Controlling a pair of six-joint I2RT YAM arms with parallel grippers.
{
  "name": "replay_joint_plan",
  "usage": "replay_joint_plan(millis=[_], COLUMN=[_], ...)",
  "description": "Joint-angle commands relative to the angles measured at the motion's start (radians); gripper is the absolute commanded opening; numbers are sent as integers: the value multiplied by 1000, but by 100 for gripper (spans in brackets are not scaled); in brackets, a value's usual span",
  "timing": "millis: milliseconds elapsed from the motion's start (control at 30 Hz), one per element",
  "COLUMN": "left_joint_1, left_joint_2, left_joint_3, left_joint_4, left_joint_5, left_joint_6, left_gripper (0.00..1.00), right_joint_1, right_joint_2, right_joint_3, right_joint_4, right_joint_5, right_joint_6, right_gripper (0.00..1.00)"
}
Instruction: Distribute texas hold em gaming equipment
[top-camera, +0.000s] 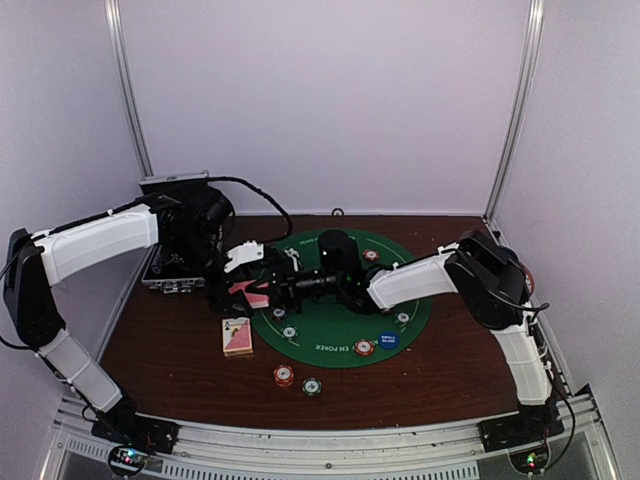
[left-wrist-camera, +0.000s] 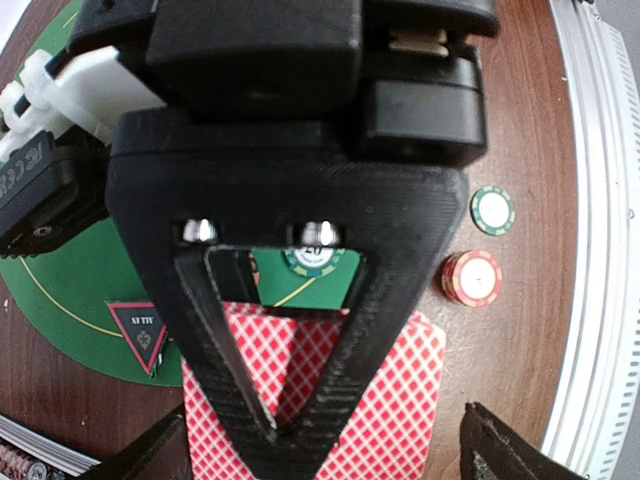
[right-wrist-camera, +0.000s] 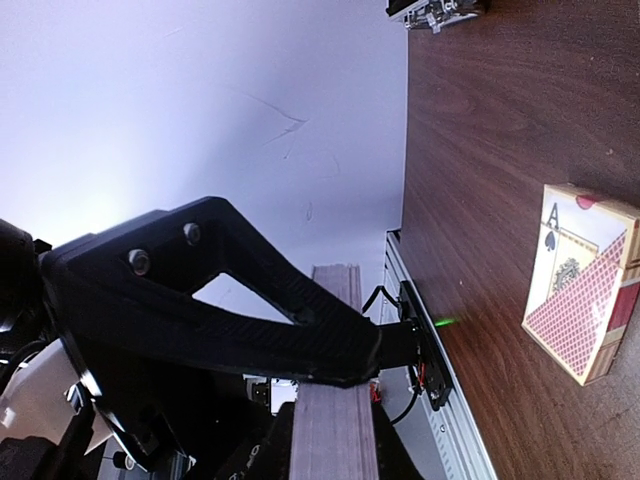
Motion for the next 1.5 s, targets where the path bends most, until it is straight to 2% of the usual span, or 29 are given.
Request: replay_joint_plan(millis=[0,300,433,500,600,867,933,1200,1467], left_joint_1=[8,8,8,8,9,8,8,8,8], left_joint_2=[-32,-33,-37,-38,-38,-37,-37,-32,-39], left_joint_3=[-10,-35,-23,-14,-4,-4,-5,-2,-2], left_joint_4=[-9,17,19,16,8,4,4,3,-1], left_joint_5=[82,50,42,40,42,46,45,35,29], left_joint_6=[-3,13,19,24,26,34,33,31,29], left_gripper=[89,84,75,68,59,47,46,43,41], right_joint_1=[-5,-6,-6,-5,-6,-13,-11,-7,-22], right_joint_2=[-25,-18,-15,-14,-29,-77,-82,-74,-112], right_joint_3=[-5,-1,-4,-6,-3,29,40,73,42], right_joint_4=[128,152,123,101,10,-254,-293,-357,-470], right_joint_5=[1,3,6,10,16,32,30,-2,11], right_joint_6=[37,58,43,33,-25,-204,-229,-260,-337], right_gripper=[0,0,0,3,9,51,56,57,49])
